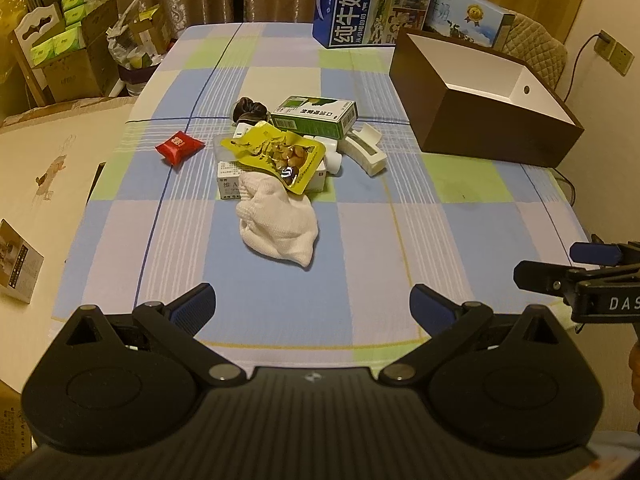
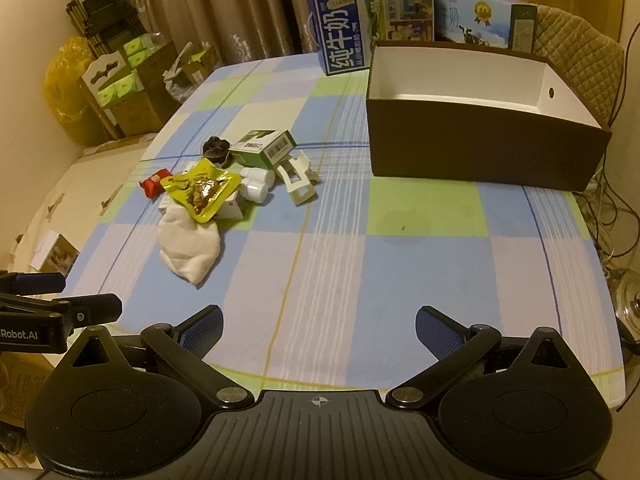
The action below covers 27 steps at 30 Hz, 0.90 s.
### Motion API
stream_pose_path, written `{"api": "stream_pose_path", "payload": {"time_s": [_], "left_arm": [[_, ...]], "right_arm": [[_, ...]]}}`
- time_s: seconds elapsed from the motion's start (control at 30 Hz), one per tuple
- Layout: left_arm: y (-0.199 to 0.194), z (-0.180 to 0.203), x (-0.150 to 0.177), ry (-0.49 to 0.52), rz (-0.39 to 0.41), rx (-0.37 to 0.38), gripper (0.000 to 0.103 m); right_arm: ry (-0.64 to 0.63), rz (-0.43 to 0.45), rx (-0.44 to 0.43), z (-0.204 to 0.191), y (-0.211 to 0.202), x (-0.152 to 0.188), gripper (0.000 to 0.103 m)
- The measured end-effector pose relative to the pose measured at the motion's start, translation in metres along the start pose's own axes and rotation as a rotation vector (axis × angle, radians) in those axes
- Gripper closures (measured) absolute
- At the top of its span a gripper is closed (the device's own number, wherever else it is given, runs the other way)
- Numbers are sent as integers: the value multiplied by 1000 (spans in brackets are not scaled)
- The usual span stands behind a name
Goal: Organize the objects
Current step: 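Reach the left tool to the white cloth and close on it while the right tool reaches the yellow pouch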
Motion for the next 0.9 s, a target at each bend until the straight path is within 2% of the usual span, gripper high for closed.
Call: {"api": "stream_pose_path", "payload": {"time_s": [0.9], "left_arm": [[60, 12, -43, -132, -66, -81, 1]], "right_arm": [[-128, -84, -77, 41, 59, -63, 3]]}}
Point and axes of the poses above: each gripper's, at about its wrist camera, not at the fingertips, and y roughly the way its jaws point, z to its right, x to its underside, the point moved 3 cm from there along y, roughly the way its jaws point, and after that the axes turned 4 degrees about -z, right-handed, at the moved point
